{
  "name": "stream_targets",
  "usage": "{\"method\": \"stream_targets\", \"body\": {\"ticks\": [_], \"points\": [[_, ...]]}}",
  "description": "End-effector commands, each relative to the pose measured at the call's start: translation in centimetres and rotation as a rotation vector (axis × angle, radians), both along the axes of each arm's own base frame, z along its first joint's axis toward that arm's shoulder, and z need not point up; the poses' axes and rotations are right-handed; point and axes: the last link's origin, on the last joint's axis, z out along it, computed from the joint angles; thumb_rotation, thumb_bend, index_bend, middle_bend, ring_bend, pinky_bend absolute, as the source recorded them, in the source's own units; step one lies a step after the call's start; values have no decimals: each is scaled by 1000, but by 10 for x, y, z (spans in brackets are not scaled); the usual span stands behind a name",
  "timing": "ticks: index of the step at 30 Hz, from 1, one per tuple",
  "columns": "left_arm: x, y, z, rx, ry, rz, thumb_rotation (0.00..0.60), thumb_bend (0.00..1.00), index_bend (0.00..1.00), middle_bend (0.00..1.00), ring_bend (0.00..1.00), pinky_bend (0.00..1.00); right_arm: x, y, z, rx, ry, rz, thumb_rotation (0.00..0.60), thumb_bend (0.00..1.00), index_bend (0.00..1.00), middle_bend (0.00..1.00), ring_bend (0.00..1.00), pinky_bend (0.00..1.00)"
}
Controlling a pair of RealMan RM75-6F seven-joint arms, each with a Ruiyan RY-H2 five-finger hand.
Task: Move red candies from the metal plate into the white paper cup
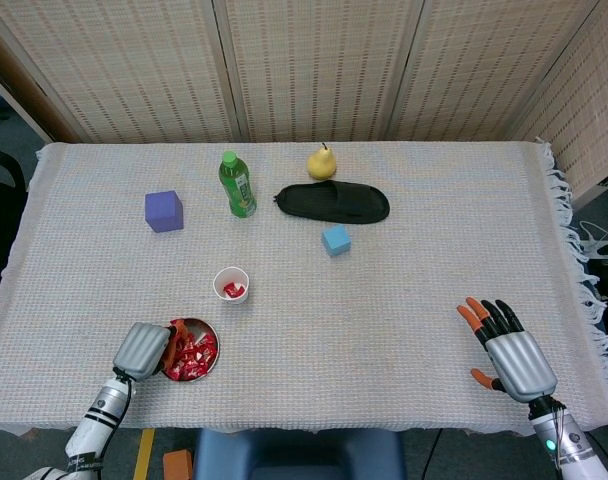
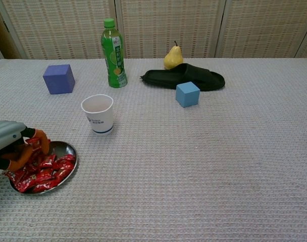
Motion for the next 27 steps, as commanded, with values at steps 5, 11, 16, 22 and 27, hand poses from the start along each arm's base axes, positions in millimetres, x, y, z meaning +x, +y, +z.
{"method": "stream_targets", "body": {"ticks": [5,11,16,22,27], "points": [[13,6,16,52,-49,-29,600,875,755,1000,1000,1000,0,0,0,2,-1,0,600,96,0,0,0,0],[38,19,33,97,-105,-70,600,873,755,1000,1000,1000,-1,-1,0,3,0,-3,600,96,0,0,0,0],[67,38,37,99,-132,-107,600,851,755,1000,1000,1000,0,-1,-2,9,3,-3,600,96,0,0,0,0],[97,60,30,91,-128,-133,600,842,755,1000,1000,1000,-3,-3,0,-3,3,-15,600,96,0,0,0,0],[116,68,16,80,-98,-165,600,840,755,1000,1000,1000,-4,-5,0,3,6,-26,600,97,0,0,0,0]]}}
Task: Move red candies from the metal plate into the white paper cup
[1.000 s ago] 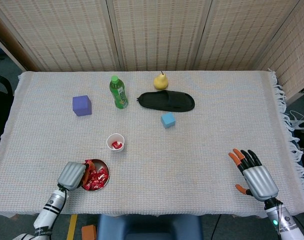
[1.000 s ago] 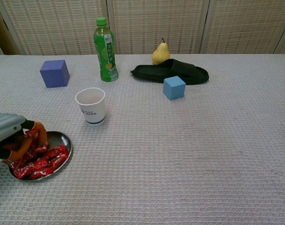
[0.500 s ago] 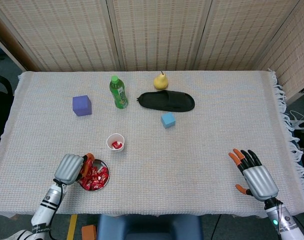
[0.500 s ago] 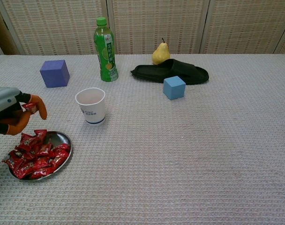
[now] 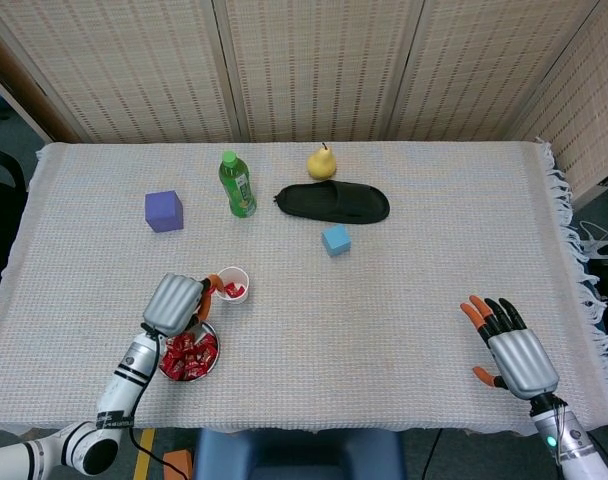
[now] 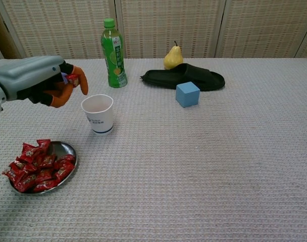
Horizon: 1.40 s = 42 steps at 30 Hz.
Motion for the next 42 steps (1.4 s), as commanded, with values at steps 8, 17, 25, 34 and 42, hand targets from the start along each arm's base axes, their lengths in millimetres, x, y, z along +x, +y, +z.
{"method": "stream_targets", "body": {"ticks": [8,17,25,34,42], "points": [[24,17,-30,14,49,-29,600,831,752,1000,1000,1000,0,0,2,-3,-6,0,600,96,0,0,0,0],[21,27,-47,41,103,-32,600,823,739,1000,1000,1000,1,2,5,-11,-14,7,600,95,0,0,0,0],[10,29,-50,23,110,-20,600,780,667,1000,1000,1000,1,3,6,-11,-16,10,600,96,0,0,0,0],[11,31,-51,31,94,-18,600,689,460,1000,1000,1000,1,2,7,-14,-17,8,600,96,0,0,0,0],[8,30,-50,30,92,-14,600,567,349,1000,1000,1000,1,3,7,-17,-17,9,600,95,0,0,0,0]]}}
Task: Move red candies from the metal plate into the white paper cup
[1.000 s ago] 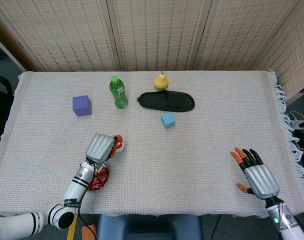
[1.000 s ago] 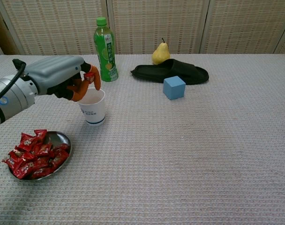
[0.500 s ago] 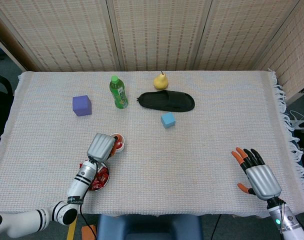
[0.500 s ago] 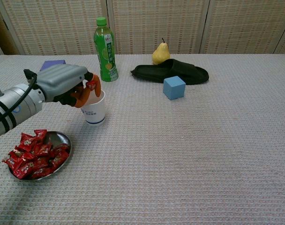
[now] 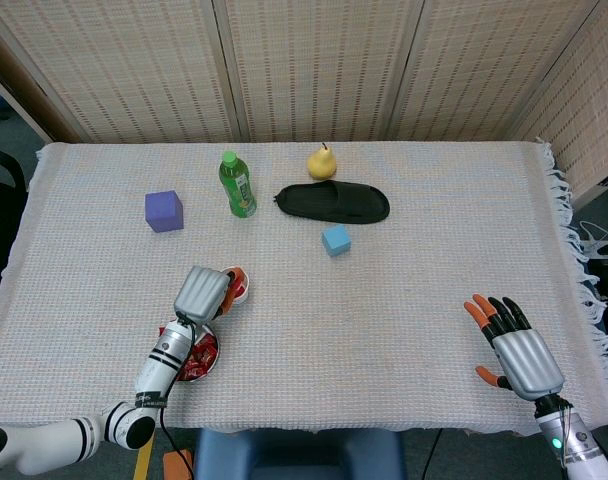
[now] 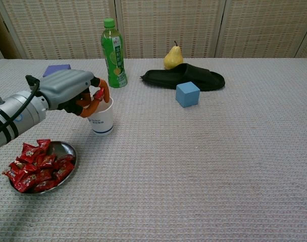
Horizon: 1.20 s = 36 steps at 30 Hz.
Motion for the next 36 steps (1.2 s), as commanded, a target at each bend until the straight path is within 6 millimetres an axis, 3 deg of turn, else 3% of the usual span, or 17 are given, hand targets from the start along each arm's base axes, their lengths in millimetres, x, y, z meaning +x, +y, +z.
{"method": "stream_targets", "body": {"ticks": [1,10,16,21,28,36], "points": [[0,0,1,3,-2,-2,600,564,343,1000,1000,1000,0,0,0,0,1,0,600,96,0,0,0,0],[3,-5,11,12,-46,-16,600,535,312,1000,1000,1000,0,0,-1,3,2,0,600,96,0,0,0,0],[-6,-33,42,16,-124,-38,600,423,260,1000,1000,1000,1,2,0,7,-4,7,600,96,0,0,0,0],[-38,-65,61,13,-112,-29,600,395,224,1000,1000,1000,3,5,1,4,-10,19,600,96,0,0,0,0],[-79,-101,60,-48,-40,35,600,381,202,1000,1000,1000,8,7,1,-2,-23,52,600,96,0,0,0,0],[-100,-106,47,-69,-9,93,600,372,184,1000,1000,1000,13,12,4,-28,-57,111,600,96,0,0,0,0]]}}
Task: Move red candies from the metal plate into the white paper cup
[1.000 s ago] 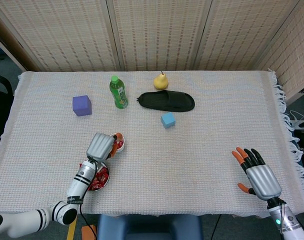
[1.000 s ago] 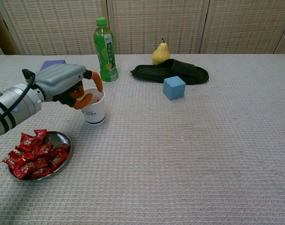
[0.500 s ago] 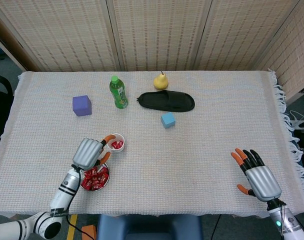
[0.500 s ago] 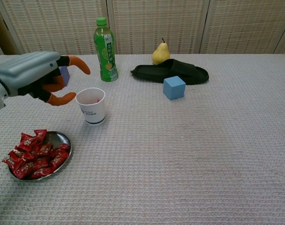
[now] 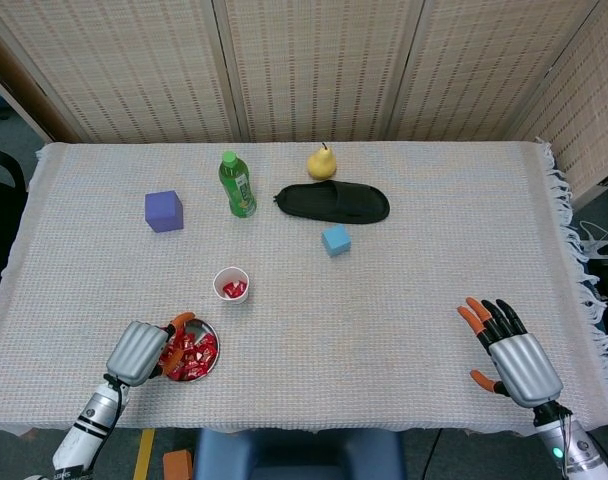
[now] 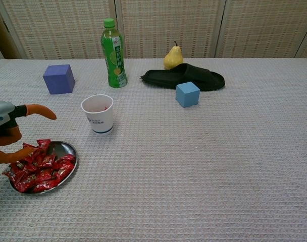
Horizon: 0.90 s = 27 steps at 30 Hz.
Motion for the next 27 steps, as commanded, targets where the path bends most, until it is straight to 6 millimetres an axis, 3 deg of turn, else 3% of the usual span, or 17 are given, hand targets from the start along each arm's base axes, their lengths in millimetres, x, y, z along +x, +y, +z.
{"method": "stream_targets", "body": {"ticks": [1,12,22,27], "points": [[-18,3,-12,-11,46,51,600,371,184,1000,1000,1000,4,4,3,-26,-24,44,600,96,0,0,0,0],[-38,13,-30,-38,105,124,600,371,199,1000,1000,1000,4,7,6,-63,-45,86,600,96,0,0,0,0],[-41,10,-30,-28,107,124,600,367,385,1000,1000,1000,3,6,4,-41,-26,58,600,96,0,0,0,0],[-43,10,-33,-39,117,132,600,375,426,1000,1000,1000,2,7,5,-39,-19,50,600,96,0,0,0,0]]}}
